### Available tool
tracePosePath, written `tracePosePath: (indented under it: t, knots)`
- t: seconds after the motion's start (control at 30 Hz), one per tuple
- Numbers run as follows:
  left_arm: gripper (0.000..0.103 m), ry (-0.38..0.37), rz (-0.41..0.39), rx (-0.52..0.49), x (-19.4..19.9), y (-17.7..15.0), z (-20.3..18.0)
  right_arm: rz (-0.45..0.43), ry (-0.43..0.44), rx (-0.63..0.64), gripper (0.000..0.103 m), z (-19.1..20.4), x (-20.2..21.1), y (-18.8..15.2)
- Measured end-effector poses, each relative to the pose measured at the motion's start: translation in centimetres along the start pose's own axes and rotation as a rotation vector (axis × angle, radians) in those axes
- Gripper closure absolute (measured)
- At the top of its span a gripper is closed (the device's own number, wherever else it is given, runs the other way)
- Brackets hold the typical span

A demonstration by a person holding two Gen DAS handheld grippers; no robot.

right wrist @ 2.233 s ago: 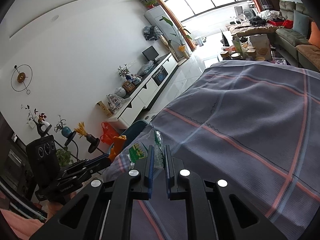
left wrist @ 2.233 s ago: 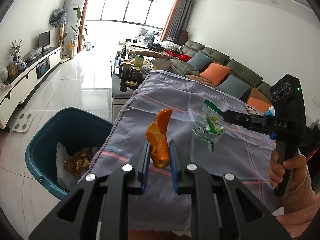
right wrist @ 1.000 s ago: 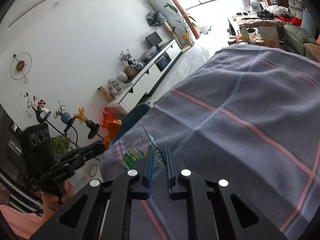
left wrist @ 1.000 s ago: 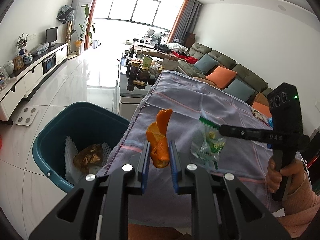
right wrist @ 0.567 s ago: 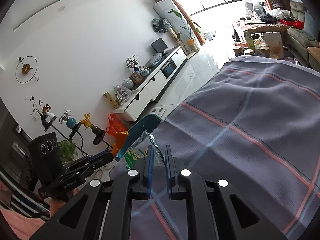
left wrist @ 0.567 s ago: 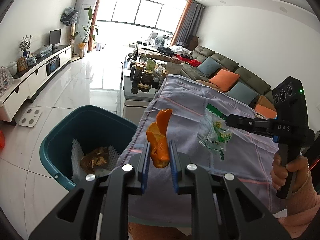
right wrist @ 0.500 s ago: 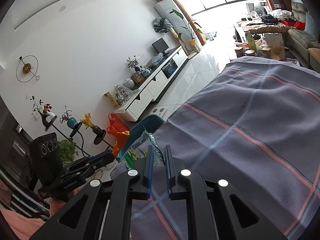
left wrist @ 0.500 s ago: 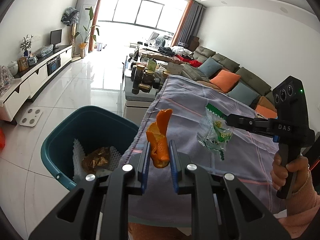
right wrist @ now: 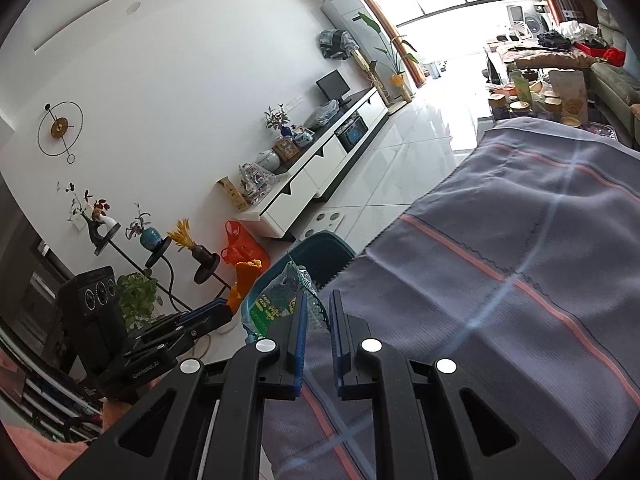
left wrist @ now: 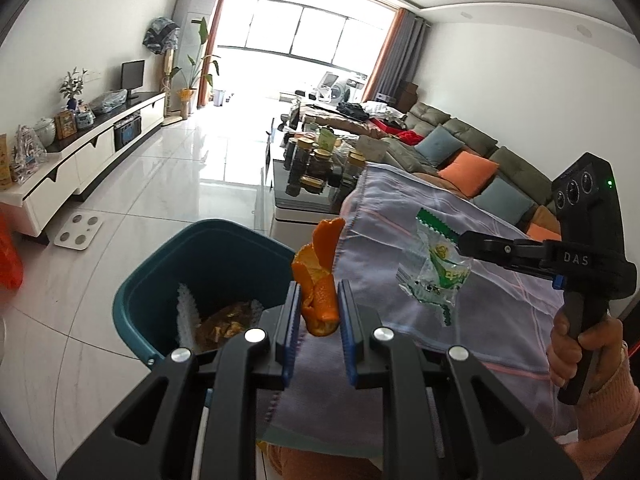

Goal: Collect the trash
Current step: 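Carry the orange peel and plastic bag over the teal bin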

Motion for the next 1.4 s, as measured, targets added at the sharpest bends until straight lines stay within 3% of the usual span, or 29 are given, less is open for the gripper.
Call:
tracePosePath:
  t: [1.4]
  knots:
    - [0.083,0.057,0.016,0.086,-1.5,0.7,4.0,0.073,0.006,0.036,0.092,2.0,-5.2,2.8]
Point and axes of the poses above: each gripper's, at about its wrist camera, not at the fingertips, and x roughly against the way its jaws point, z to its left, y to its top, the point moved 6 cm from there along -x, roughly the way its jaws point, and after that the axes turned 14 degrees about z, right-handed, at the moved point
